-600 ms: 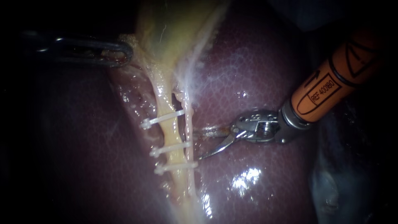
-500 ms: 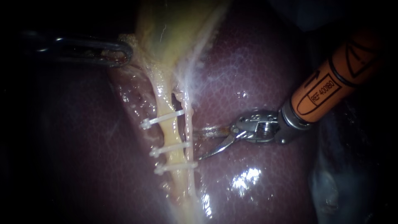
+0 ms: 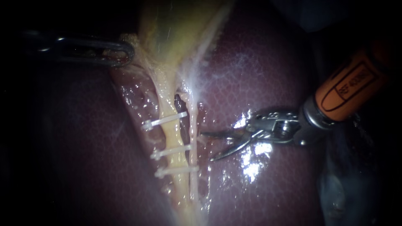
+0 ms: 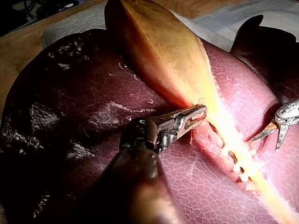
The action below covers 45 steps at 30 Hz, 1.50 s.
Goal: Go to the cutting position left tube
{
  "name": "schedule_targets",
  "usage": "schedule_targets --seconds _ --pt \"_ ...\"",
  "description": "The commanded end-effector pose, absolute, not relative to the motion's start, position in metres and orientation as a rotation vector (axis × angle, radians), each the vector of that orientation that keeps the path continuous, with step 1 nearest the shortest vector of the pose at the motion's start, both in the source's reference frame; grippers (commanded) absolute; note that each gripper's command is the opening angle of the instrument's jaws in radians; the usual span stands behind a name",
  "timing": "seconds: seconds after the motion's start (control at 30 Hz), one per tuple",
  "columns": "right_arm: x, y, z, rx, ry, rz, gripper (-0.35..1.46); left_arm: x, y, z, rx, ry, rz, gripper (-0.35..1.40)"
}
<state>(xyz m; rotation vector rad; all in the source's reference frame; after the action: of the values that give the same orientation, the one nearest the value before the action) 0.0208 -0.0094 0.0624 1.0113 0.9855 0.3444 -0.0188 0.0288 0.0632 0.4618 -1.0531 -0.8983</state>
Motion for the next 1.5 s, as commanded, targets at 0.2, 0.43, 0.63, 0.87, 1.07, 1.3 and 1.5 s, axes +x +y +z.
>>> schedule_targets --seconds 0.2,0.43,0.63,0.87,1.07,1.3,1.5 --pt "0.022 -0.009 0.061 1.014 0.984 0.351 1.18 -0.0188 0.0288 0.0632 0.462 -1.053 -0.898 -0.35" --pt "0.0235 -0.0088 0.0616 1.009 0.987 0.36 1.23 -0.0188 0.0288 0.0632 0.461 -1.053 -0.898 -0.35" --pt "0.0244 -0.0088 0.063 1.013 0.976 0.382 1.23 -0.0188 0.0287 0.0633 0.461 -1.053 -0.898 -0.35" --pt "0.0248 -0.0093 0.0658 1.042 0.945 0.422 1.24 -0.0188 0.0287 0.0633 0.46 -1.053 -0.898 -0.35" --pt "0.0253 -0.0093 0.0677 1.08 0.921 0.432 1.23 -0.0188 0.0286 0.0634 0.46 -1.053 -0.898 -0.35" --pt "0.0267 -0.0091 0.0682 1.116 0.945 0.436 1.26 -0.0188 0.0286 0.0634 0.46 -1.053 -0.898 -0.35" --pt "0.0281 -0.009 0.0678 1.222 1.005 0.439 1.26 -0.0188 0.0286 0.0635 0.46 -1.053 -0.898 -0.35"
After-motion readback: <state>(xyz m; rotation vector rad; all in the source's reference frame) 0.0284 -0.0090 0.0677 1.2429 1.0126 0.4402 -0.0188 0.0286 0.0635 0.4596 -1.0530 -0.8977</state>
